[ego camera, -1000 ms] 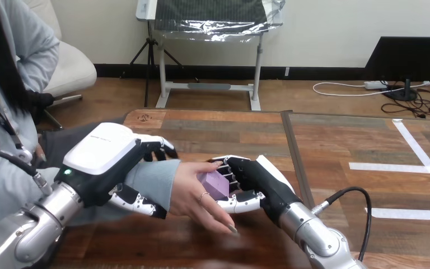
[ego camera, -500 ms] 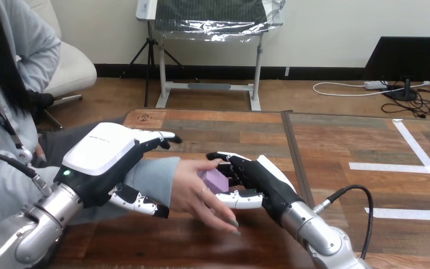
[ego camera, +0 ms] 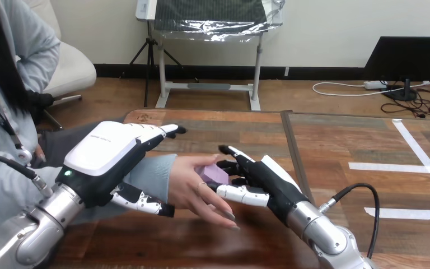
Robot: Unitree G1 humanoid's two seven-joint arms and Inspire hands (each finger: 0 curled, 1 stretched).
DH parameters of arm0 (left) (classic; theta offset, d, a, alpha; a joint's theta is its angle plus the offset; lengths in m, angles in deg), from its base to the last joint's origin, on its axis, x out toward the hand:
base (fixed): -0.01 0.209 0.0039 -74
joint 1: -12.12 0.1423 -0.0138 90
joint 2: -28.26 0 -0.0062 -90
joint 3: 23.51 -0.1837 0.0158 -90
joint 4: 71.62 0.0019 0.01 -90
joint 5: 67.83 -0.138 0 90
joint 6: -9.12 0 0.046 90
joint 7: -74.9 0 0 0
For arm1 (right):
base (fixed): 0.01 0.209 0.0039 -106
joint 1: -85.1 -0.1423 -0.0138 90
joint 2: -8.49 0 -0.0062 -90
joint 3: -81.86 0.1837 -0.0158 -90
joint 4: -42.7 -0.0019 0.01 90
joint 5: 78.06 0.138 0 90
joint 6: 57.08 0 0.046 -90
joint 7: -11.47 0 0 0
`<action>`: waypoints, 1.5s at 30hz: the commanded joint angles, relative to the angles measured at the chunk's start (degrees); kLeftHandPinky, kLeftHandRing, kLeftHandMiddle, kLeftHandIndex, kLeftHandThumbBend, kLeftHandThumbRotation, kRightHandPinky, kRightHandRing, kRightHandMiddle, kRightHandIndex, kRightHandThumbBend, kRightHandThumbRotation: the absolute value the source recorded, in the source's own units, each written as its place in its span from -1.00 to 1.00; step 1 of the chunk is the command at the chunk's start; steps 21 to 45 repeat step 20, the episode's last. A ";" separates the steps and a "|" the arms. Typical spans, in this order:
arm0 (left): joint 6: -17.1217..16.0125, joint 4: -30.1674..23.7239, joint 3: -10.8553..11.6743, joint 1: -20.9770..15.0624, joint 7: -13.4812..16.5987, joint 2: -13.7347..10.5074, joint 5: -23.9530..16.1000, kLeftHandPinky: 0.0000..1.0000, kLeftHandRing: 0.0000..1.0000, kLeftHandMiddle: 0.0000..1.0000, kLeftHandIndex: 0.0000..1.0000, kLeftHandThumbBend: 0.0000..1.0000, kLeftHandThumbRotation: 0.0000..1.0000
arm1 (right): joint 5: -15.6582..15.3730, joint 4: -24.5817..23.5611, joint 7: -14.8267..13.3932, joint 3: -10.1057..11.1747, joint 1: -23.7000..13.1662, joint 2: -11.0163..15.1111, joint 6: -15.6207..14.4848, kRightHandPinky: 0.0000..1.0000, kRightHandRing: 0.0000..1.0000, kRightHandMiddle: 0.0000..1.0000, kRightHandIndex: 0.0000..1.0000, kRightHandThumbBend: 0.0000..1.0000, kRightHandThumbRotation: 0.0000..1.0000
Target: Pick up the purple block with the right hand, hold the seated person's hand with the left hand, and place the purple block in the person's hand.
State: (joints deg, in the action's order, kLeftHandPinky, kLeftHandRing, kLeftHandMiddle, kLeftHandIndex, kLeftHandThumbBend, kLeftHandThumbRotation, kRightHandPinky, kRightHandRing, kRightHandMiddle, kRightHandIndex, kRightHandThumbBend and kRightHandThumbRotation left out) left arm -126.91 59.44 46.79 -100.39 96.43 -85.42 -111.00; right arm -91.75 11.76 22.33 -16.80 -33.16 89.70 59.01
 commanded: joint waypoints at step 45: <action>-7.07 2.49 2.37 0.74 6.25 1.53 3.85 0.75 0.88 0.89 0.93 1.00 0.15 | -1.87 -1.35 -0.23 -1.25 -4.32 1.74 5.64 0.90 0.96 0.97 1.00 1.00 0.59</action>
